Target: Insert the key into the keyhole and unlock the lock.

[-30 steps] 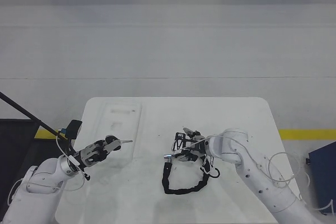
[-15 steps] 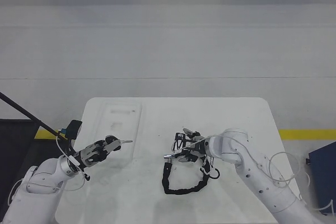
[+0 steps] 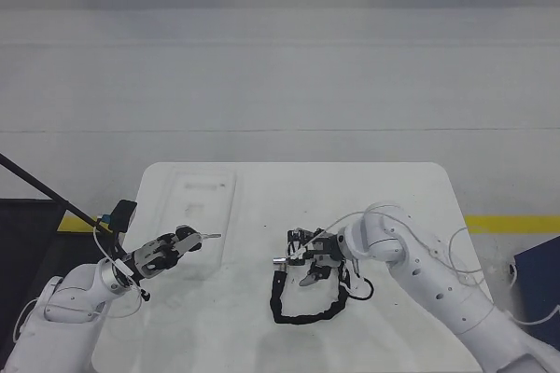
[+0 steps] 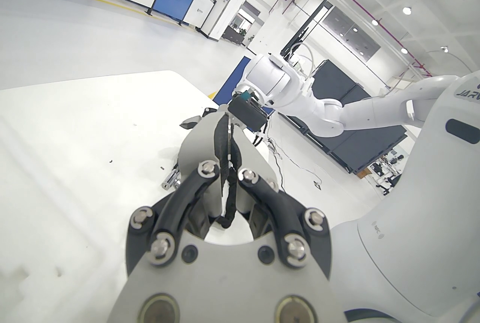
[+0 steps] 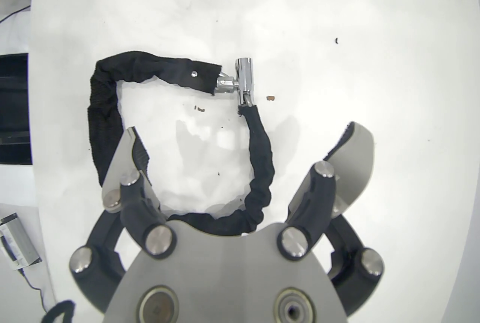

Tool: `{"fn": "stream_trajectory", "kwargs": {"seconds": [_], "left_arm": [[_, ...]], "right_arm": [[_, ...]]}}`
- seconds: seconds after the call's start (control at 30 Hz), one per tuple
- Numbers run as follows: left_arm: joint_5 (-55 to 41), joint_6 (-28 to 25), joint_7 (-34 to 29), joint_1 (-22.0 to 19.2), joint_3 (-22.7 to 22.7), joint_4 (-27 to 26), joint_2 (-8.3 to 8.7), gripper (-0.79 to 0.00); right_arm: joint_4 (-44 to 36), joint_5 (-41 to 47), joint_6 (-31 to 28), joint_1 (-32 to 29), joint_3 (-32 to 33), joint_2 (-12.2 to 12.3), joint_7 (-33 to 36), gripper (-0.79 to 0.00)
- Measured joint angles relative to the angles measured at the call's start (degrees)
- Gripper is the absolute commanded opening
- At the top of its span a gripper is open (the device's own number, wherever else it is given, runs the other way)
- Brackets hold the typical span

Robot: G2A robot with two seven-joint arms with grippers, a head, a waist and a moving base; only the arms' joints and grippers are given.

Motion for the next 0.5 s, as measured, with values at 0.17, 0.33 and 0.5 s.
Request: {"fn": "stream_trajectory", "kwargs": {"seconds": [0.17, 0.33, 0.5], "left_arm": [[0.00, 0.00, 0.00, 0.00, 0.00, 0.00, 0.00, -0.785], [0.00, 0.00, 0.00, 0.00, 0.00, 0.00, 0.00, -0.785], [0.00, 0.00, 0.00, 0.00, 0.00, 0.00, 0.00, -0.785]], "right_arm": [[1.23, 6.26, 3.60, 7.52, -7.77, 0.85, 3.60, 0.000], [1.99, 7.27, 4.88, 12.41, -14.71, 0.78, 4.88, -0.175], [3.60, 9.28, 4.61, 14.26, -17.69, 0.48, 4.61, -0.440]]}}
